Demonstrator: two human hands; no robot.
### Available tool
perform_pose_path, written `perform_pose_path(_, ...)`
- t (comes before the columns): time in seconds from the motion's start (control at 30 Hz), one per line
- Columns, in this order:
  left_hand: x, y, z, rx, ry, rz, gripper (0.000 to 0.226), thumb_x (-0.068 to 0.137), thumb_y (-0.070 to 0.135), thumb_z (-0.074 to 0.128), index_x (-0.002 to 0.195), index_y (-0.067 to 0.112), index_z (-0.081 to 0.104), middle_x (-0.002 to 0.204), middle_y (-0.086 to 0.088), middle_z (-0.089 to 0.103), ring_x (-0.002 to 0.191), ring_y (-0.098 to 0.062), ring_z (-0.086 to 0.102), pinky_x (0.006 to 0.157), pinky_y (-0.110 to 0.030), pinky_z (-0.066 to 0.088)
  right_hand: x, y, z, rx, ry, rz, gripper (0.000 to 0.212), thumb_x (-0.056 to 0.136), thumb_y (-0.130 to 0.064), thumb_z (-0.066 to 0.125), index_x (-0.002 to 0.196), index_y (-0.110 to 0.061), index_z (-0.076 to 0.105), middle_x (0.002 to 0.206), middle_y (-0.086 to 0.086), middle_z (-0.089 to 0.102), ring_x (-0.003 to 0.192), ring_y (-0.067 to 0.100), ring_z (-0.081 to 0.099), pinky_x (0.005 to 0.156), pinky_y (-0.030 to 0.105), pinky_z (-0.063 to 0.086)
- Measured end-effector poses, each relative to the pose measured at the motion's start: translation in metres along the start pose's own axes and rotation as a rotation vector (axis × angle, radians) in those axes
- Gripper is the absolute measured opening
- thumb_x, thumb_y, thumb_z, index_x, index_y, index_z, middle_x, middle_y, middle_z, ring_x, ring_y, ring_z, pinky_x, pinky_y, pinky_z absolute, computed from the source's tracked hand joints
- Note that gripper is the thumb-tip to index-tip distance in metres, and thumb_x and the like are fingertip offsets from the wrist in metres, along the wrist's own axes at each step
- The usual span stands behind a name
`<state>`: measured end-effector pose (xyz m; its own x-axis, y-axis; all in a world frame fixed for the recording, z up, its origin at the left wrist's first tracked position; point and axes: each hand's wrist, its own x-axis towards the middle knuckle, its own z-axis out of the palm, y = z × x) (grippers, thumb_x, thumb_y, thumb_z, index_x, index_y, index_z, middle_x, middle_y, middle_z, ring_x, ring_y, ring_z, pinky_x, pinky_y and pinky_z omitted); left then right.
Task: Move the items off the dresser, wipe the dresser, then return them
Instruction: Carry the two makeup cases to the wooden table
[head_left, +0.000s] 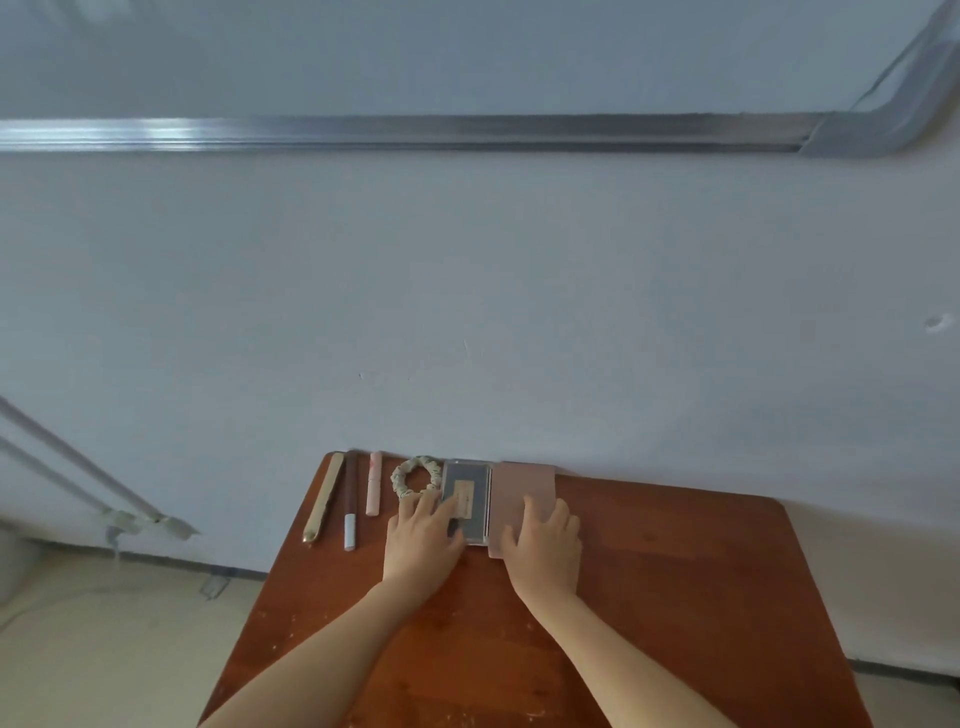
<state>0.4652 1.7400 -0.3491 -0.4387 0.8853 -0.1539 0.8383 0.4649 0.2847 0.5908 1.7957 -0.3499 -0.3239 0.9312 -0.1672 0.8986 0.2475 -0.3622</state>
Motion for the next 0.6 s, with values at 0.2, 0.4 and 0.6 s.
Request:
perform_pose_path(0.2,-0.001,-0.014,-0.017,-0.043,-0.007,0.066,0.043,0.094,0.028,0.042,0.136,0.022,0.04,0.148,0.002,0.031,0.137,-0.022,0.02,0.112,-0.036,0.025,-0.004,-0.002,-0.01,-0.034,0.009,0.048,0.047,0.096,-0.037,0.035,0.141,-0.022,0.028,0.145,0.013,0.029,0.128,0.028,0.034,0.101,0.036,0.035)
perform_pose_path(0.4,-0.006,-0.025,-0.037,-0.038,0.037,0.169,0.045,0.094,0.028,0.041,0.139,0.02,0.038,0.148,0.001,0.032,0.14,-0.024,0.018,0.116,-0.039,0.012,-0.031,-0.004,-0.037,-0.069,0.131,0.113,0.047,0.097,-0.036,0.034,0.141,-0.02,0.028,0.15,0.012,0.022,0.135,0.028,0.026,0.106,0.037,0.029)
perform_pose_path(0.6,-0.032,-0.031,-0.066,0.003,0.043,0.406,0.049,0.096,0.03,0.038,0.143,0.023,0.029,0.152,0.001,0.022,0.142,-0.023,0.013,0.116,-0.042,0.012,-0.097,-0.015,-0.054,-0.181,0.262,0.21,0.048,0.098,-0.038,0.033,0.142,-0.019,0.028,0.152,0.011,0.02,0.14,0.027,0.019,0.109,0.038,0.028)
